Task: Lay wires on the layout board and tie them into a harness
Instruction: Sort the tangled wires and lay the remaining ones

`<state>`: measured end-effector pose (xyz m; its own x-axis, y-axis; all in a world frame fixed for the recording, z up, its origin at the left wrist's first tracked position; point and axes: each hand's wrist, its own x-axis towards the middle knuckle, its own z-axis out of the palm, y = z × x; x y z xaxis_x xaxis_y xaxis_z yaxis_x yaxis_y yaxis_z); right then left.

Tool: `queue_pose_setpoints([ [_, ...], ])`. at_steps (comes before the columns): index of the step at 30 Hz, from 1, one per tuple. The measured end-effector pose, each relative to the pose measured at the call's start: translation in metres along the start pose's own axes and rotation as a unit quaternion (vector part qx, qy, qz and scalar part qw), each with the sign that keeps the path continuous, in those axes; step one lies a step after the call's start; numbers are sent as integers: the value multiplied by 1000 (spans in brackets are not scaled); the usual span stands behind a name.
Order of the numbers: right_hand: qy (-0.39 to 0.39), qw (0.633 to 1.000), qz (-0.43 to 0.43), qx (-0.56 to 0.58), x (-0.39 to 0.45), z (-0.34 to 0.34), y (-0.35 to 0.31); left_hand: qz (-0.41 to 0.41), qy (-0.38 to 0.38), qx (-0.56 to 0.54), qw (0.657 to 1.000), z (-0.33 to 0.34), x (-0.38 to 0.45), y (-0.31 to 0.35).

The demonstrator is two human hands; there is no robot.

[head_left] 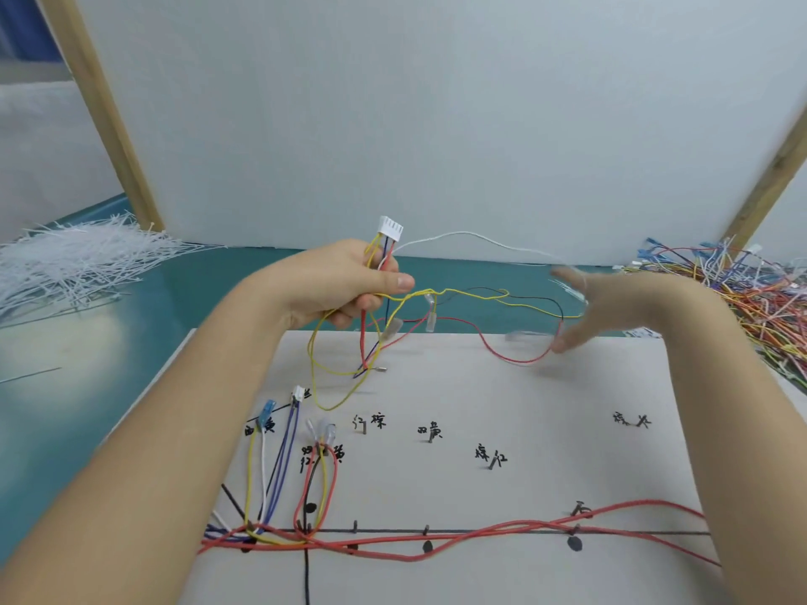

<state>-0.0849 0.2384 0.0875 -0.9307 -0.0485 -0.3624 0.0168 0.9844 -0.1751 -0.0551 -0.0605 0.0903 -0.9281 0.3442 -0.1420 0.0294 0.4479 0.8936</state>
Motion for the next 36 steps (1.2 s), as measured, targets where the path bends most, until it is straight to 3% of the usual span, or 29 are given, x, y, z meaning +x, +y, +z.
queue_pose_setpoints([
  [2,85,987,-110,78,-17,-11,-20,5,16,-6,1000,4,1,2],
  [3,155,960,-185,144,-27,-15,-32,7,28,-7,1000,5,1,3],
  [5,295,864,-339,228,-46,-21,-55,13,48,-21,999,8,2,4],
  [6,309,833,-398,229,-54,-21,-67,17,55,-37,998,9,2,5],
  [8,258,830,-461,179,-62,-11,-90,25,60,-74,995,11,2,7],
  [10,218,856,-461,88,-54,5,-107,32,55,-106,992,11,2,8],
  [12,228,861,-453,36,-42,16,-113,31,52,-123,991,10,2,8],
  [16,227,875,-424,48,-36,14,-105,-9,103,-110,989,-2,4,-2],
  [18,167,908,-374,91,-37,9,-96,-30,164,-82,983,-12,4,-8],
  [21,8,959,-272,73,-40,4,-84,-41,244,-41,968,-23,3,-14],
  [23,-49,975,-209,63,-40,5,-80,-21,258,-21,966,-26,1,-11],
  [24,-16,977,-205,61,-38,4,-80,-6,243,-10,970,-25,-1,-7],
  [26,155,951,-244,108,-34,5,-85,18,188,29,982,-21,-8,4],
  [28,312,869,-305,231,-37,4,-94,23,168,119,978,-18,-15,14],
  [29,346,839,-323,269,-38,4,-98,26,182,178,967,-17,-17,18],
  [32,353,829,-311,303,-36,6,-101,97,248,245,932,-19,-21,25],
  [36,171,885,-308,305,-36,21,-108,256,256,22,932,-8,-25,37],
])
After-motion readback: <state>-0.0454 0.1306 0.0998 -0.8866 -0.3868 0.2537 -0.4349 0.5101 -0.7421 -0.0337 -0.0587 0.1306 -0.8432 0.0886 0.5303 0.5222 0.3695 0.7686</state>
